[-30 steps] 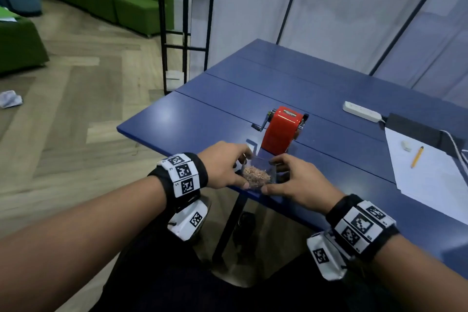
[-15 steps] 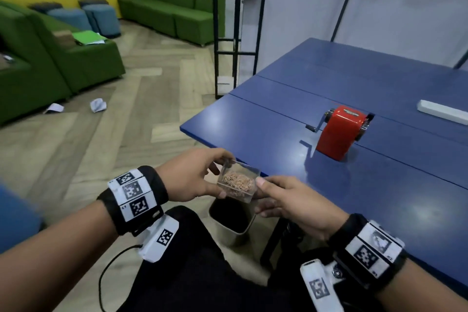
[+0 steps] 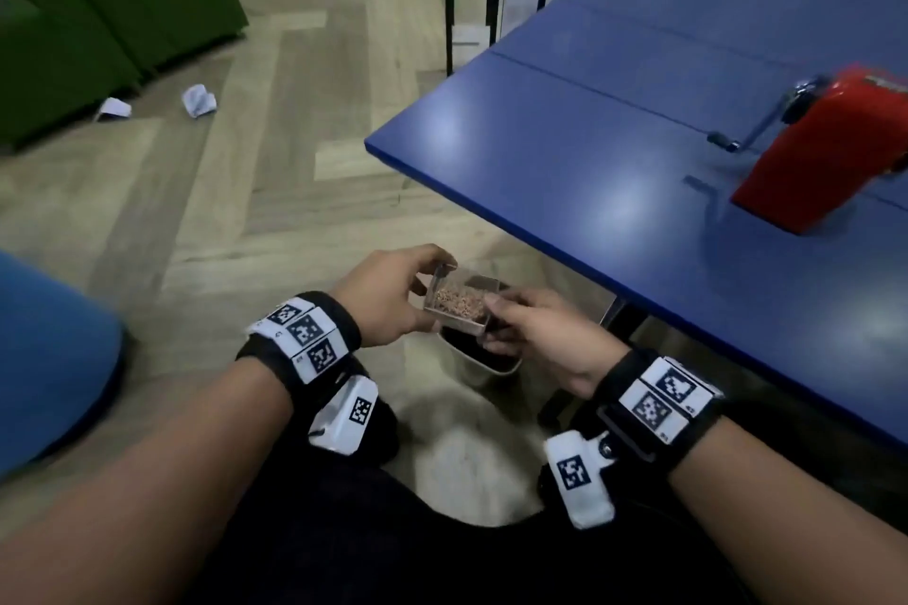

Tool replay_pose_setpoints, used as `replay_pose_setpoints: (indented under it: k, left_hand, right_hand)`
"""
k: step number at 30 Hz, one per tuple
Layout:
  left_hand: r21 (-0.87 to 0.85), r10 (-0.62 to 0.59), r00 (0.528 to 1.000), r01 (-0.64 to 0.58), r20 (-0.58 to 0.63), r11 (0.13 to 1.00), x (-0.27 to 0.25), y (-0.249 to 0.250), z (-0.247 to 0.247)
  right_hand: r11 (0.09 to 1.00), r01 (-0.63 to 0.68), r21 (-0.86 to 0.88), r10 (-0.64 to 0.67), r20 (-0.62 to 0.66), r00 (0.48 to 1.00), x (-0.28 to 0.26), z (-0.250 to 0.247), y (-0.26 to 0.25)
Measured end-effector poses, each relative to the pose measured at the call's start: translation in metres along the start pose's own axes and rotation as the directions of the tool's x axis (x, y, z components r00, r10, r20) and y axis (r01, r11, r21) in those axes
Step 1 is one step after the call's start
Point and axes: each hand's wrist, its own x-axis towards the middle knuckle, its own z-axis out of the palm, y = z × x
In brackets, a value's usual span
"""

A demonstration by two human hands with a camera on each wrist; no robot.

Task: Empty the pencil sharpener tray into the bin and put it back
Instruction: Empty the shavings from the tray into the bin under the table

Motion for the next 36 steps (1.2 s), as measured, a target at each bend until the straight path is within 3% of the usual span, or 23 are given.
replay_pose_setpoints:
  k: [9, 15, 19, 22, 25, 28, 31, 36]
  left_hand:
    - [0.044, -0.033, 0.998, 0.031, 0.055, 0.999, 0.082, -0.045, 0.074]
    - [-0.001, -0.137, 0.983, 0.139, 0.125, 0.99, 0.116, -0.068, 0.111]
    - [0.017, -0.226, 0.953, 0.227, 0.202, 0.974, 0.134, -0.099, 0.154]
    - [0.06, -0.354, 0.884, 0.353, 0.305, 0.934, 0.145, -0.128, 0.193]
    - [-0.001, -0.515, 0.811, 0.536, 0.278, 0.844, 0.147, -0.155, 0.227]
    - [-0.128, -0.695, 0.678, 0.731, 0.239, 0.67, 0.151, -0.176, 0.263]
    - [-0.256, -0.791, 0.56, 0.825, 0.248, 0.504, 0.158, -0.184, 0.29]
    - [-0.38, -0.816, 0.507, 0.838, 0.277, 0.392, 0.171, -0.203, 0.327]
  right_hand:
    - [0.989, -0.122, -0.083, 0.111, -0.12, 0.987, 0.082, -0.037, 0.039]
    - [0.978, -0.17, -0.119, 0.153, -0.136, 0.979, 0.123, -0.059, 0.061]
    - [0.981, -0.19, -0.04, 0.183, -0.142, 0.973, 0.142, -0.073, 0.081]
    - [0.979, -0.205, -0.019, 0.196, -0.217, 0.956, 0.16, -0.082, 0.103]
    - [0.977, -0.211, 0.002, 0.204, -0.264, 0.943, 0.179, -0.09, 0.125]
    - [0.975, -0.22, 0.032, 0.22, -0.289, 0.932, 0.193, -0.095, 0.142]
    - [0.97, -0.235, 0.058, 0.241, -0.314, 0.918, 0.204, -0.1, 0.157]
    - [0.972, -0.228, 0.059, 0.234, -0.34, 0.911, 0.215, -0.108, 0.174]
